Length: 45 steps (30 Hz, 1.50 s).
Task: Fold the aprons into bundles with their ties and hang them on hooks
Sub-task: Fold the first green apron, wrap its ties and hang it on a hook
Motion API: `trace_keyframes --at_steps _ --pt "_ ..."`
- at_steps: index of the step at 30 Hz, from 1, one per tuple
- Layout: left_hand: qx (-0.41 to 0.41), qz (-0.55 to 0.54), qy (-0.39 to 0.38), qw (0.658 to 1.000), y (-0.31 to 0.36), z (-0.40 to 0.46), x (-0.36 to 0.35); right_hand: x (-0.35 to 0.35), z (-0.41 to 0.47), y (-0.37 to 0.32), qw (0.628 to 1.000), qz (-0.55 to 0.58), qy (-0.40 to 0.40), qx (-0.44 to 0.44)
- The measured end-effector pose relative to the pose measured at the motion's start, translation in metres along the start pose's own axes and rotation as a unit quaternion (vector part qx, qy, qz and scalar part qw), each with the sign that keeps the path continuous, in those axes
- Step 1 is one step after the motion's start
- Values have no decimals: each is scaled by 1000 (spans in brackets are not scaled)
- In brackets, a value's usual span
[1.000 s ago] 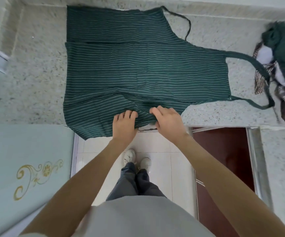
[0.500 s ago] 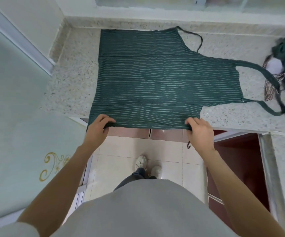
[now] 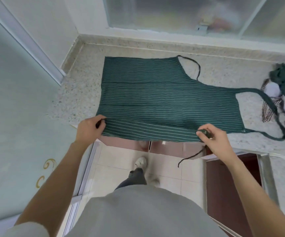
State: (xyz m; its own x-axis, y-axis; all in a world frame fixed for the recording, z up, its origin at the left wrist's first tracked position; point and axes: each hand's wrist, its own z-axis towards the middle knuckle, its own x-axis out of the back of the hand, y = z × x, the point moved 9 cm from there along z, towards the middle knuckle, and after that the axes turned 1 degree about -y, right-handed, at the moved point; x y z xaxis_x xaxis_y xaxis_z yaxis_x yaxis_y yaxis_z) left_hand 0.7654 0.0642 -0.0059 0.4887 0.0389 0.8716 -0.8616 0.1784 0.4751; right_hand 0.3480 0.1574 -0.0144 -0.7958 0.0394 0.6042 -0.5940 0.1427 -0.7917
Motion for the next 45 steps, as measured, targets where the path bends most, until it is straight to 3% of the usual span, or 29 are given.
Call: trace_keyframes --at_steps 6,15,20,23,26,31,40,45 --pt "-57 37 55 996 13 96 23 37 93 -50 993 -57 92 48" --pt "-62 39 57 996 13 264 42 60 276 -98 984 -94 144 34" --pt "-36 70 -13 997 -12 329 11 44 351 -86 985 -118 124 -14" --pt "-16 79 -93 992 -39 364 -32 19 394 -54 981 -152 93 -76" --pt "19 110 -175 978 -69 386 -75 -11 428 -23 975 -175 48 -125" --pt "43 126 -233 963 -88 396 -120 -55 454 15 966 -208 -46 -147" --pt "13 146 -153 977 -104 403 -132 -58 469 33 940 -308 -6 -149" --pt "41 106 -127 985 -114 413 -130 -61 476 31 912 -370 2 -179"
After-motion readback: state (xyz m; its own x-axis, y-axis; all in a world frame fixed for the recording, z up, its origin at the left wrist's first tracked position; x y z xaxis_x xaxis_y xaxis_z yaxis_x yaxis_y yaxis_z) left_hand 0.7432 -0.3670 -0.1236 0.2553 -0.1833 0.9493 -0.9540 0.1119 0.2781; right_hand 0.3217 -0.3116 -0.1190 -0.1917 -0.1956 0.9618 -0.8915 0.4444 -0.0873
